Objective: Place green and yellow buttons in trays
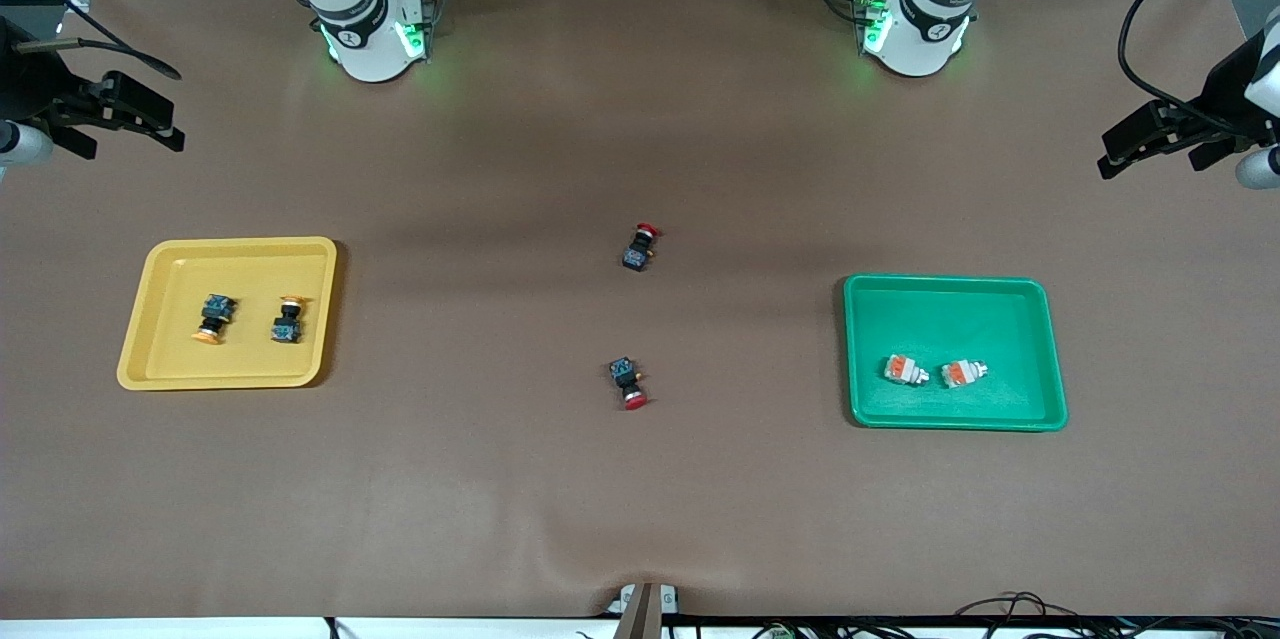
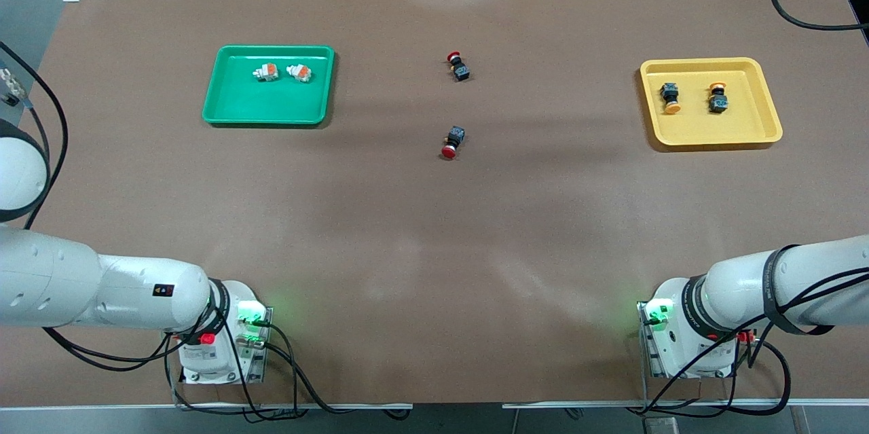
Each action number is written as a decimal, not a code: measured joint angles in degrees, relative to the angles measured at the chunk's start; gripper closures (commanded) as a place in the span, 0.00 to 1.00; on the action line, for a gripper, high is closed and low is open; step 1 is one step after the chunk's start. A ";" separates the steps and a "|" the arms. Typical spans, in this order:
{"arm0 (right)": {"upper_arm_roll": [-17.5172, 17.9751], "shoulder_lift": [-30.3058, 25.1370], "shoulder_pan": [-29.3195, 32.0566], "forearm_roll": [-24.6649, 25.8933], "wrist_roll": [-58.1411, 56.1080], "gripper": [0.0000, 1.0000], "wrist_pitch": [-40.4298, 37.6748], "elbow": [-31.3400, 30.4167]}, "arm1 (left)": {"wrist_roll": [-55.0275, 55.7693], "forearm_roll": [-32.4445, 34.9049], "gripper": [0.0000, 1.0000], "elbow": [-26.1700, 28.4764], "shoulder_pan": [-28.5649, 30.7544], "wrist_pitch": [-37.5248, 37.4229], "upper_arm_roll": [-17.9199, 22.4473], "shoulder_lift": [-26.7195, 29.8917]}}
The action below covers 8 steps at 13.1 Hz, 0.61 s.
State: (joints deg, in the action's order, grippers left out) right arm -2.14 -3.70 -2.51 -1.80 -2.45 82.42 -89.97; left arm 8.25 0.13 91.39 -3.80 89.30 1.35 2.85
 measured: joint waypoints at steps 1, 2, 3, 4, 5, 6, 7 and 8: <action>0.00 0.00 0.08 0.22 0.04 0.00 0.01 0.03 | 0.00 0.00 0.00 0.17 0.00 0.00 0.04 0.00; 0.00 0.00 0.13 0.42 0.09 0.00 0.01 0.04 | 0.00 0.00 0.00 0.28 -0.01 0.00 0.04 0.00; 0.01 0.00 0.14 0.55 0.16 0.00 0.01 0.04 | 0.00 0.00 0.00 0.32 -0.01 0.00 0.03 0.00; 0.01 0.00 0.15 0.60 0.22 0.00 0.01 0.04 | 0.00 0.00 0.00 0.32 -0.03 -0.13 0.00 0.00; 0.04 0.00 0.15 0.63 0.27 0.00 0.01 0.04 | 0.00 0.00 0.00 0.32 -0.05 -0.53 -0.02 0.00; 0.06 0.00 0.15 0.65 0.32 0.00 0.01 0.04 | 0.00 0.00 0.00 0.32 -0.05 -0.89 -0.02 0.00; 0.08 0.00 0.15 0.67 0.37 0.00 0.00 0.04 | 0.00 0.00 0.00 0.32 -0.05 -1.16 -0.02 0.02; 0.08 0.00 0.15 0.67 0.39 0.00 0.00 0.04 | 0.00 0.00 0.00 0.31 -0.04 -1.39 0.00 0.09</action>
State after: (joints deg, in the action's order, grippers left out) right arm -2.06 -3.70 -2.37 -1.12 -2.06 82.42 -89.92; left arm 8.25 0.13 91.70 -3.84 87.91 1.36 2.94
